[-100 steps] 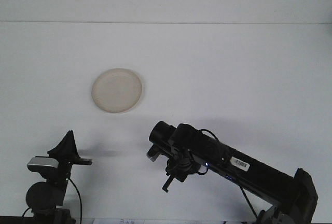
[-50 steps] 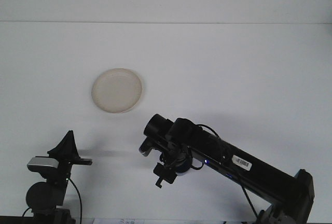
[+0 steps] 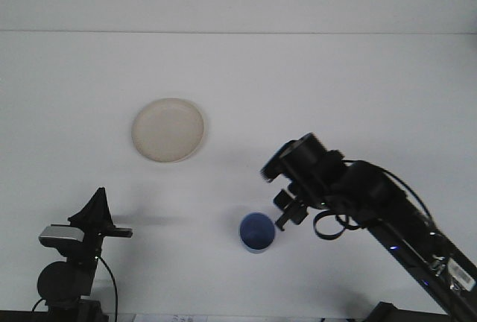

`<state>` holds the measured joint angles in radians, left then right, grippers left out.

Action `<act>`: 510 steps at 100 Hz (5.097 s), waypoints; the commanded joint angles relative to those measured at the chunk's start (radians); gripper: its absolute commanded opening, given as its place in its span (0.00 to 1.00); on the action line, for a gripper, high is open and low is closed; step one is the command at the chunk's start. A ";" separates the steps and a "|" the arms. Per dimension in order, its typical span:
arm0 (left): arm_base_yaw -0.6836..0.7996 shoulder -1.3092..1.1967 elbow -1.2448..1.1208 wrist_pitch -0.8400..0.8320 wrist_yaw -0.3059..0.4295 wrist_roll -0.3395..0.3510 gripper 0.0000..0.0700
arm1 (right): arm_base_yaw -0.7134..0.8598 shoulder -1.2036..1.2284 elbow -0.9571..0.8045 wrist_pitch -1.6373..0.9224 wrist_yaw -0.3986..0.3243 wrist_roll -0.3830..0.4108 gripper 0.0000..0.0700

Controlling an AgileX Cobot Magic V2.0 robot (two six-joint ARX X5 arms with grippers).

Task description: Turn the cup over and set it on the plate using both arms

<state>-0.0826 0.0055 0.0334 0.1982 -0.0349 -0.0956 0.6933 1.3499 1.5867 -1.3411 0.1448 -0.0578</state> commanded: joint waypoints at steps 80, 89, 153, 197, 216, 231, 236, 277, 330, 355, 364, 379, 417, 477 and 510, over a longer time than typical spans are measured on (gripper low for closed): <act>0.001 -0.001 -0.019 0.013 -0.001 -0.003 0.02 | -0.653 -0.847 -0.820 0.700 -0.251 0.116 0.27; 0.001 -0.001 -0.019 0.012 -0.002 -0.003 0.02 | -0.653 -0.879 -0.833 0.702 -0.249 0.117 0.00; 0.001 0.272 0.523 -0.420 0.027 -0.045 0.02 | -0.653 -0.883 -0.833 0.697 -0.250 0.145 0.00; -0.006 0.861 1.092 -0.887 0.144 0.049 0.02 | -0.653 -0.883 -0.833 0.697 -0.250 0.145 0.00; -0.006 0.892 1.097 -0.773 0.144 -0.048 0.02 | -0.653 -0.883 -0.833 0.696 -0.250 0.145 0.00; -0.006 0.892 1.098 -0.727 0.145 -0.054 0.05 | -0.653 -0.883 -0.833 0.687 -0.250 0.144 0.00; -0.010 0.898 1.098 -0.739 0.148 -0.052 0.19 | -0.653 -0.883 -0.833 0.686 -0.250 0.144 0.00; -0.251 1.065 1.107 -0.818 0.309 -0.048 0.68 | -0.653 -0.883 -0.833 0.687 -0.250 0.144 0.00; -0.681 1.535 1.322 -0.912 0.305 0.035 0.68 | -0.653 -0.883 -0.833 0.690 -0.250 0.144 0.00; -0.753 1.632 1.334 -0.912 0.294 0.040 0.68 | -0.653 -0.883 -0.833 0.690 -0.250 0.144 0.00; -0.766 1.654 1.334 -0.906 0.293 0.043 0.66 | -0.653 -0.883 -0.833 0.690 -0.250 0.144 0.00; -0.785 1.686 1.334 -0.876 0.292 0.043 0.38 | -0.653 -0.883 -0.833 0.690 -0.250 0.144 0.00; -0.739 1.693 1.437 -0.940 0.155 0.060 0.01 | -0.653 -0.883 -0.833 0.690 -0.250 0.144 0.00; -0.157 1.736 1.661 -1.032 -0.049 0.083 0.01 | -0.653 -0.883 -0.833 0.690 -0.250 0.145 0.00; -0.114 1.870 1.661 -1.012 -0.046 0.085 0.03 | -0.653 -0.883 -0.833 0.690 -0.250 0.145 0.00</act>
<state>-0.1967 1.8400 1.6741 -0.8185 -0.0811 -0.0154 0.0391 0.4606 0.7486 -0.6617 -0.1051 0.0776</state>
